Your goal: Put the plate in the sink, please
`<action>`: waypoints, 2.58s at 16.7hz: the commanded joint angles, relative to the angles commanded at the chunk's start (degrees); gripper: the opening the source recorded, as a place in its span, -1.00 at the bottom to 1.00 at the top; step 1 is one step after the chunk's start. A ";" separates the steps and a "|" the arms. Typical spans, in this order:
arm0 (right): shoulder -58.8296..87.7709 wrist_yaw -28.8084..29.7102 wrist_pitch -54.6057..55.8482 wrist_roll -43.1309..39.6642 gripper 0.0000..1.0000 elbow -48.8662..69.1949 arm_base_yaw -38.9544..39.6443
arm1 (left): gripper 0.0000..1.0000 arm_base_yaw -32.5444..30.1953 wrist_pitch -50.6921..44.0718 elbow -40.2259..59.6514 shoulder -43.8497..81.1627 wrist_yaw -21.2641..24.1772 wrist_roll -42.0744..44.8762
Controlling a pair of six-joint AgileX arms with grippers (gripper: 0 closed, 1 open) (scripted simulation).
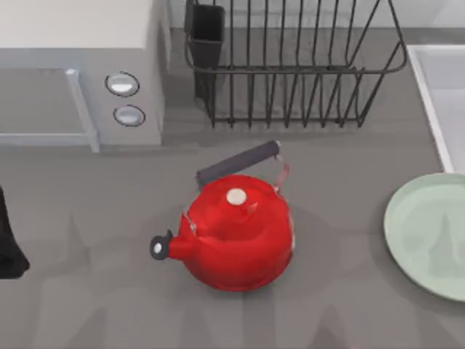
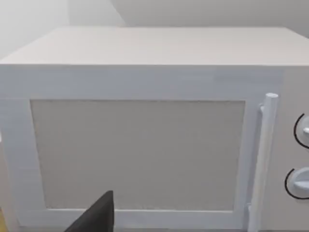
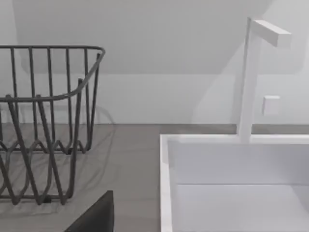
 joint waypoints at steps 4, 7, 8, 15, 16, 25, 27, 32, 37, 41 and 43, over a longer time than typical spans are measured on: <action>0.00 0.00 0.00 0.00 1.00 0.00 0.00 | 1.00 0.00 0.00 0.00 0.00 0.00 0.00; 0.00 0.00 0.00 0.00 1.00 0.00 0.00 | 1.00 0.00 0.00 0.00 0.00 0.00 0.00; 0.00 0.00 0.00 0.00 1.00 0.00 0.00 | 1.00 0.00 0.00 0.00 0.00 0.00 0.00; 0.00 0.00 0.00 0.00 1.00 0.00 0.00 | 1.00 0.00 0.00 0.00 0.00 0.00 0.00; 0.00 0.00 0.00 0.00 1.00 0.00 0.00 | 1.00 0.00 0.00 0.00 0.00 0.00 0.00; 0.61 0.00 -0.48 0.17 1.00 0.60 0.17 | 1.00 0.00 0.00 0.00 0.00 0.00 0.00; 3.65 0.00 -2.80 0.99 1.00 3.44 0.96 | 1.00 0.00 0.00 0.00 0.00 0.00 0.00; 21.60 0.01 -14.59 5.17 1.00 17.97 4.98 | 1.00 0.00 0.00 0.00 0.00 0.00 0.00; 49.39 0.01 -30.97 10.98 1.00 38.14 10.58 | 1.00 0.00 0.00 0.00 0.00 0.00 0.00; 72.72 0.02 -44.16 15.65 1.00 54.46 15.08 | 1.00 0.00 0.00 0.00 0.00 0.00 0.00; 83.15 0.02 -49.94 17.70 1.00 61.69 17.06 | 1.00 0.00 0.00 0.00 0.00 0.00 0.00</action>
